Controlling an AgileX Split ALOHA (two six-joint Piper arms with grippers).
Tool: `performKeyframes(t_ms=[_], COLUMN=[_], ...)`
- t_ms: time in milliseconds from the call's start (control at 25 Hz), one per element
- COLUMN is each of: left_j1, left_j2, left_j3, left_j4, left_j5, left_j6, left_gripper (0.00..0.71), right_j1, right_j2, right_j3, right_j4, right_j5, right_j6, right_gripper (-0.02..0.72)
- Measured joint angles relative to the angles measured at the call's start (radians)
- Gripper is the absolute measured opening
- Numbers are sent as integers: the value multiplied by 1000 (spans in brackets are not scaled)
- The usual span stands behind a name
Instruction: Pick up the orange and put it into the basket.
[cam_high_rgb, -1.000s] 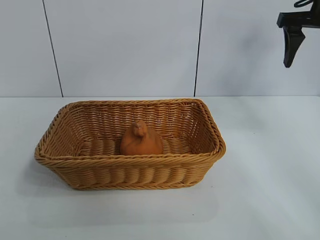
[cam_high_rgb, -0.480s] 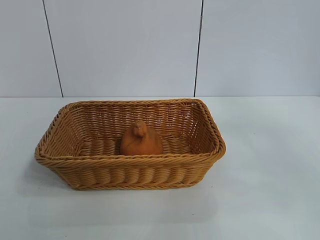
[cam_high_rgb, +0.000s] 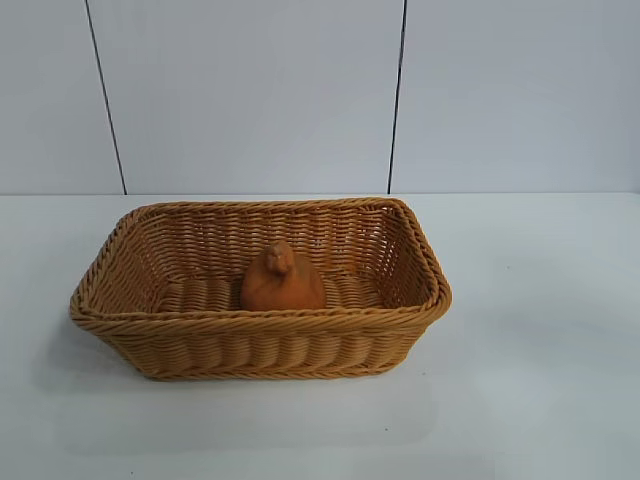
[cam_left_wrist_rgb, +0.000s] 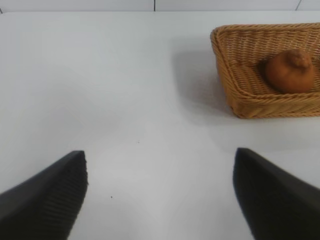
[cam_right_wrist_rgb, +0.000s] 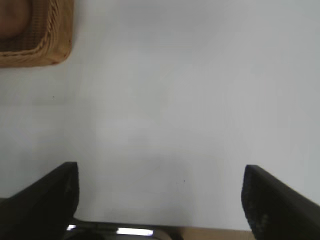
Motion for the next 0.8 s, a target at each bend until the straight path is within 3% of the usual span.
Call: performKeyframes(t_ms=[200,800], left_j1=[0,0], left_j2=[0,0], left_j3=[0,0], left_j4=[0,0], left_j5=[0,0], left_j6=[0,0], left_gripper=[573,573], right_j1=[0,0], right_j2=[-172,-319], right_j3=[73,74], right_j4=[-7,-11], right_j5=[-30,-45], right_j6=[0,0], right_gripper=[610,610])
